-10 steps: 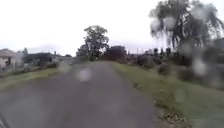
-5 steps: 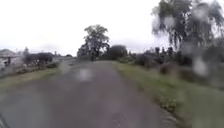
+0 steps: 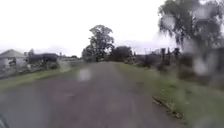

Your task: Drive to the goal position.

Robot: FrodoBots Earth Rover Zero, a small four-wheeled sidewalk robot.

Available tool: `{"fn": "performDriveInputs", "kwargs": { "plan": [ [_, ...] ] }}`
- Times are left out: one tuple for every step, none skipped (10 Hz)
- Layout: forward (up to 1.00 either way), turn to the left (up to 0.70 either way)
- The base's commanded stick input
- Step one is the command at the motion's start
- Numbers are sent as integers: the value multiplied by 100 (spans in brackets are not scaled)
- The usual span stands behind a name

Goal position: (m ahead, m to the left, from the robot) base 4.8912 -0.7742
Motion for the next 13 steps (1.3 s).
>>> {"fn": "performDriveInputs", "kwargs": {
  "plan": [
    [100, 0],
    [100, 0],
    [100, 0],
    [100, 0],
    [100, 0],
    [100, 0],
    [100, 0],
    [100, 0],
    [100, 0],
    [100, 0],
    [100, 0],
    [100, 0],
    [100, 0]
  ]
}}
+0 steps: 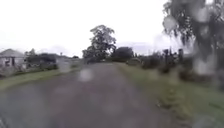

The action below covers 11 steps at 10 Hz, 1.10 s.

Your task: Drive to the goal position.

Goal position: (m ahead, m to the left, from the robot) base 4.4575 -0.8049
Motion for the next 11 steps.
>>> {"fn": "performDriveInputs", "kwargs": {
  "plan": [
    [100, 0],
    [100, 0],
    [100, 0],
    [100, 0],
    [100, 0],
    [100, 0],
    [100, 0],
    [100, 0],
    [100, 0],
    [100, 0],
    [100, 0]
  ]
}}
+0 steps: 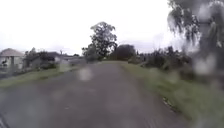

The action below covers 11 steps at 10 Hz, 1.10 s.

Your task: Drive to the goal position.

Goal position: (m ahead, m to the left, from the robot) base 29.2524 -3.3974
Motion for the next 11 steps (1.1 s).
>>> {"fn": "performDriveInputs", "kwargs": {
  "plan": [
    [100, 0],
    [100, 0],
    [100, 0],
    [100, 0],
    [100, 0],
    [100, 0],
    [100, 0],
    [100, 0],
    [100, 0],
    [100, 0],
    [100, 0]
  ]
}}
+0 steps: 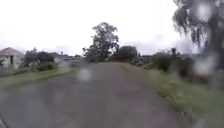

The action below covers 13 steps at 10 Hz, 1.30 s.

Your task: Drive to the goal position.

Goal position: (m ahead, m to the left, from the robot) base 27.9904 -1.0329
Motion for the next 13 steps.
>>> {"fn": "performDriveInputs", "kwargs": {
  "plan": [
    [100, 0],
    [100, 0],
    [100, 0],
    [100, 0],
    [100, 0],
    [100, 0],
    [100, 0],
    [100, 0],
    [100, 0],
    [100, 0],
    [100, 0],
    [100, 0],
    [100, 0]
  ]
}}
